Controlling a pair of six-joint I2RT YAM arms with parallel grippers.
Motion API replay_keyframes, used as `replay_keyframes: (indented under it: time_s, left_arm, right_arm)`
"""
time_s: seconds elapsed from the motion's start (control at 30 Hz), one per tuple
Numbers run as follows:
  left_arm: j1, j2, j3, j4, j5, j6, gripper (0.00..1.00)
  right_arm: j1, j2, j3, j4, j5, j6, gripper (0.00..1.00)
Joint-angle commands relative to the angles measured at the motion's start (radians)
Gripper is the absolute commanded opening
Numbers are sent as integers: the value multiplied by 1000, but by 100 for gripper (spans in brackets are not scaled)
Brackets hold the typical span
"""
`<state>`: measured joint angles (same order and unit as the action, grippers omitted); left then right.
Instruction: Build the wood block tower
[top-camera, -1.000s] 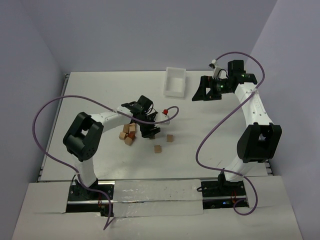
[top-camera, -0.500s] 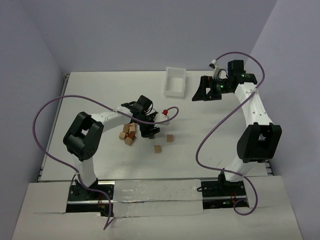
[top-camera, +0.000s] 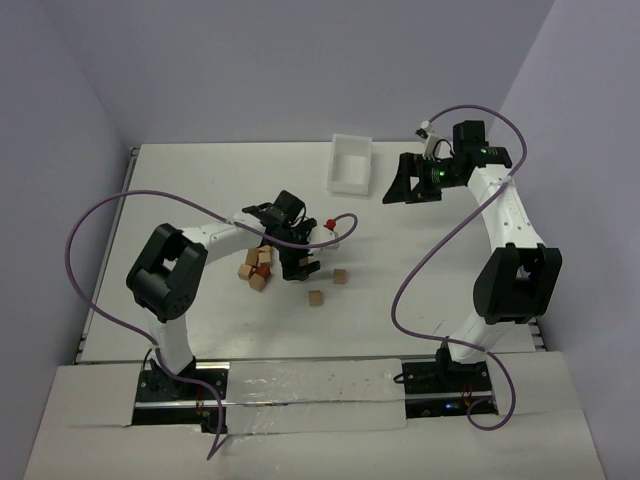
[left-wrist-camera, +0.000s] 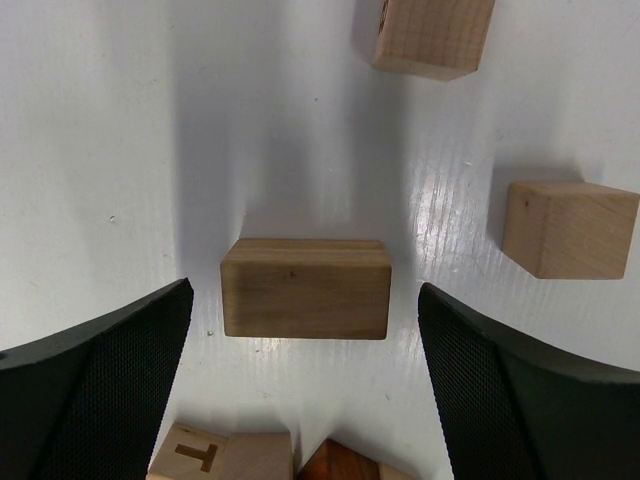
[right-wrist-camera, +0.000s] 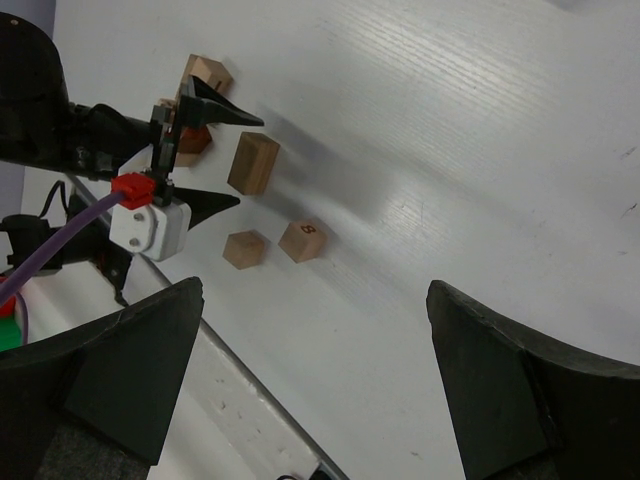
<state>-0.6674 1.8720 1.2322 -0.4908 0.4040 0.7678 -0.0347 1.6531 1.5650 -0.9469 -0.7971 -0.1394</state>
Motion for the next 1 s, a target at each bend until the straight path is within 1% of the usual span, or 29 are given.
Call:
replay_keyframes:
  time_s: [0.0, 0.17, 0.23, 0.33, 0.43, 0.5, 0.6, 0.7, 0.77, 0.83, 0.97]
  left_arm:
    - [-4, -79, 86, -26, 21, -20, 99]
    - [-12, -205, 195, -113, 40, -57, 99]
    - [-8, -273, 212, -132, 38, -69, 99]
    - [25, -341, 166, -135, 23, -69, 99]
    - [97, -403, 90, -137, 41, -55, 97]
    - [150, -413, 49, -155, 57, -21, 92]
    - [230, -422, -20, -165, 150, 59, 85]
    - [283, -427, -78, -150, 206, 136, 87]
    - [296, -414, -91, -135, 220, 155, 89]
    - [304, -368, -79, -138, 225, 170, 91]
    - [315, -286, -52, -137, 224, 194, 91]
  right_arm:
    - [12, -12, 34, -14, 1, -5, 100]
    - [16, -33, 29, -10, 15, -4, 100]
    - [16, -39, 23, -1, 31, -4, 100]
    - [18, -46, 9, 5, 47, -4, 100]
    - [20, -49, 6, 7, 51, -3, 100]
    - [24, -53, 4, 8, 54, -3, 100]
    - [30, -62, -3, 12, 62, -3, 100]
    - [29, -67, -8, 13, 76, -6, 100]
    - [30, -75, -13, 15, 84, -7, 100]
    - [57, -81, -18, 19, 94, -7, 100]
    - [64, -83, -17, 20, 109, -7, 100]
